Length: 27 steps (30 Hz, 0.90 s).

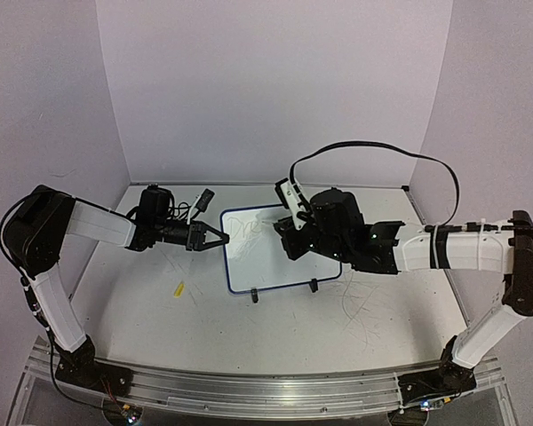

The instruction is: Write a sentence on the whiteboard

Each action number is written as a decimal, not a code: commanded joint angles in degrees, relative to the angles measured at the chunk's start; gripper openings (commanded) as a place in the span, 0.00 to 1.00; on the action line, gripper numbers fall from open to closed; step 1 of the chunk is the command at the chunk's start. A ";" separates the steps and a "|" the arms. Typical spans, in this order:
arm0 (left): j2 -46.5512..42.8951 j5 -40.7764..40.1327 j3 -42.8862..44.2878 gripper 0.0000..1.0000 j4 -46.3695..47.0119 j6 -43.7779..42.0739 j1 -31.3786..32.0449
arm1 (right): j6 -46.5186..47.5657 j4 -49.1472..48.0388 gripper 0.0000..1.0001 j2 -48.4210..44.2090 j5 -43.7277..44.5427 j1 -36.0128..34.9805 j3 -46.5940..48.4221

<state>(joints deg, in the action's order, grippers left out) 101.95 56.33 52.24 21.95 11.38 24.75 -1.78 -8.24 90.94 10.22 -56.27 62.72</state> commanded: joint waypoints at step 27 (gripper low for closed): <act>-1.93 -1.40 1.85 0.00 -2.36 -1.53 0.00 | -2.93 -0.62 0.00 3.51 8.38 1.16 3.03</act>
<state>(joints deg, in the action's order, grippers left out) 101.93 56.36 52.49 21.02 10.72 24.75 -4.56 -8.04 93.70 16.89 -55.27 62.90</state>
